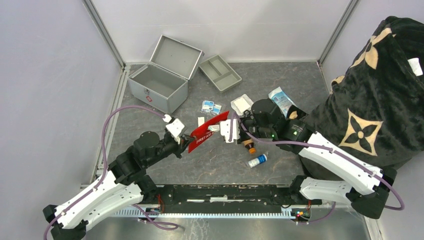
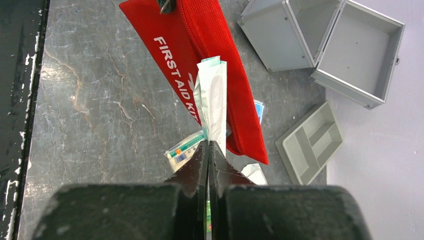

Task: Organize the medicine kit
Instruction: Place the medical item at the medicine pouch.

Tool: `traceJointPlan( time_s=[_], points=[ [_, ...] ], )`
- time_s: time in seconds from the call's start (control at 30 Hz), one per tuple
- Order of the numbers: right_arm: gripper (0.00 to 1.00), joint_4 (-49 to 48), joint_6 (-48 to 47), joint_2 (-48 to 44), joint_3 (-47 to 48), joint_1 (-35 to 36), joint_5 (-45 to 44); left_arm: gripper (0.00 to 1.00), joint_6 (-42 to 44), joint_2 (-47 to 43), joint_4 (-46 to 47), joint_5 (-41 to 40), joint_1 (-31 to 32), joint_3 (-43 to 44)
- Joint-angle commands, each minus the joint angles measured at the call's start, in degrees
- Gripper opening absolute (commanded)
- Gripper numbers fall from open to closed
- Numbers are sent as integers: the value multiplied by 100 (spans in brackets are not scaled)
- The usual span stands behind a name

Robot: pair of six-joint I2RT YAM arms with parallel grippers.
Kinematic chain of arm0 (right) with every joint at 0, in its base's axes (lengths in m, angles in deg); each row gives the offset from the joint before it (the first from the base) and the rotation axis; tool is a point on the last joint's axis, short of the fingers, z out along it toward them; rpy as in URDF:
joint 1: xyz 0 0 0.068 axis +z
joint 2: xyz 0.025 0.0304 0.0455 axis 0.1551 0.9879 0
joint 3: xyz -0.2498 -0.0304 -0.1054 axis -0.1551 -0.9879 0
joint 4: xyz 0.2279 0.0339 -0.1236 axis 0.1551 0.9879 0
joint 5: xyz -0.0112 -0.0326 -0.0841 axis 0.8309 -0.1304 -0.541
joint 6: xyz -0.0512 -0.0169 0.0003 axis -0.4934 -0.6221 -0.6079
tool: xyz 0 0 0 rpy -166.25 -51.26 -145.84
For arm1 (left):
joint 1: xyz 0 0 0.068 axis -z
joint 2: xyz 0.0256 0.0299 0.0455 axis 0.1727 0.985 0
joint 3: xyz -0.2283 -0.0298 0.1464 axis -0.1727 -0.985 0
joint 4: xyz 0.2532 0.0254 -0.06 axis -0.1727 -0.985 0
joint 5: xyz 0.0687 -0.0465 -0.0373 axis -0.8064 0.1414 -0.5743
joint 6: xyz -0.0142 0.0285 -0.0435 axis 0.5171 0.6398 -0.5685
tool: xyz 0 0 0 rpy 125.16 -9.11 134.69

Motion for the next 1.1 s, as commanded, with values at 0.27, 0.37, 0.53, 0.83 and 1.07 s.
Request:
traceJointPlan(
  time_s=[0.27, 0.37, 0.53, 0.83, 1.07],
  points=[
    [0, 1163, -371, 177, 706, -15, -61, 2, 370, 28, 254, 445, 27, 208],
    [0, 1248, -406, 239, 762, -18, -265, 2, 389, 52, 260, 527, 23, 207],
    [0, 1389, -459, 361, 811, -15, -524, 2, 403, 71, 264, 590, 25, 206],
    [0, 1394, -507, 416, 856, -15, -487, 2, 460, 128, 255, 807, 27, 213],
    [0, 1379, -559, 574, 983, 4, -297, 2, 556, 285, 231, 1243, 27, 236]
  ],
)
